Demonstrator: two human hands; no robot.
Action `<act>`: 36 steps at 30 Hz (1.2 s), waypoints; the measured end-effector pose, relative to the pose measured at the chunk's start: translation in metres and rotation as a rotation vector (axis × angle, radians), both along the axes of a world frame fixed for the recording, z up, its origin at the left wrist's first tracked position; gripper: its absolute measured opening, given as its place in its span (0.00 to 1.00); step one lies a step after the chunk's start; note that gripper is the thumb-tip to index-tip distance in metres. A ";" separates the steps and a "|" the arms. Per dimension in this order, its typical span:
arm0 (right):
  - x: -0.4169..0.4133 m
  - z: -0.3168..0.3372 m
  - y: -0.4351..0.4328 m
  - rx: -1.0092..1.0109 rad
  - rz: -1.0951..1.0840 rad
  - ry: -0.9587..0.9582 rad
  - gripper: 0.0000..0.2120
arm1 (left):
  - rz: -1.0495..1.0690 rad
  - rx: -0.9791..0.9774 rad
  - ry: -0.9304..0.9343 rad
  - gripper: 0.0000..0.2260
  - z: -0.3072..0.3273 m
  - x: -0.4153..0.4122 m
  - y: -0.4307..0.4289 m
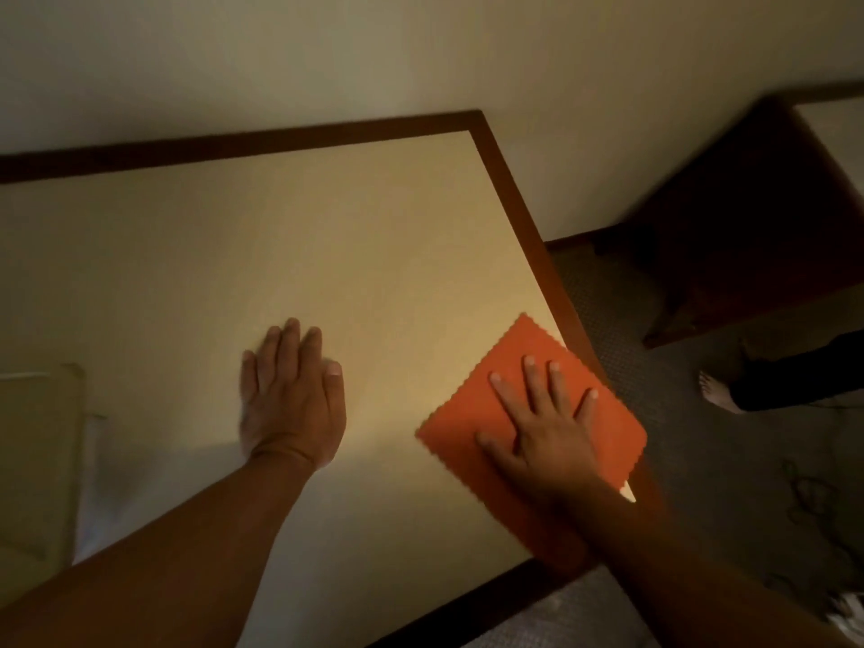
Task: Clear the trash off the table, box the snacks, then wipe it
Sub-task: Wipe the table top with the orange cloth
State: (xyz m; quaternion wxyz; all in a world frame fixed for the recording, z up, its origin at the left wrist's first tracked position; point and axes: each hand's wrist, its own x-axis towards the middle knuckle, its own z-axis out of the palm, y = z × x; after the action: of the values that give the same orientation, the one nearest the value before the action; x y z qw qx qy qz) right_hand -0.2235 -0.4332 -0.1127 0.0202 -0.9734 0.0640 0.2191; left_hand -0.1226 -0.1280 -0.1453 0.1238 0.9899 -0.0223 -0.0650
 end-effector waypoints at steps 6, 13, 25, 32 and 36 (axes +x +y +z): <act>0.190 -0.012 0.031 0.064 -0.118 -0.130 0.38 | 0.008 -0.035 -0.014 0.28 0.000 0.001 0.002; 0.134 -0.015 0.154 0.152 0.312 -0.166 0.34 | 0.149 -0.105 -0.055 0.30 -0.004 0.001 0.002; 0.196 -0.010 -0.007 0.026 -0.157 -0.159 0.38 | 0.252 0.020 -0.018 0.30 -0.007 0.010 -0.001; 0.273 -0.019 0.142 0.139 0.199 -0.177 0.38 | 0.260 -0.029 0.007 0.30 -0.006 0.013 0.001; 0.175 -0.017 0.150 0.167 0.380 -0.183 0.33 | 0.262 0.018 0.028 0.28 -0.003 0.011 0.002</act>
State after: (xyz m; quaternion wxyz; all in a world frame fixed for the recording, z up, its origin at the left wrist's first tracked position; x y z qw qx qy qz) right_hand -0.0488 -0.2830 -0.1299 0.0647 -0.9787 -0.1409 0.1343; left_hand -0.1117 -0.1255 -0.1487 0.1225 0.9844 0.1094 -0.0625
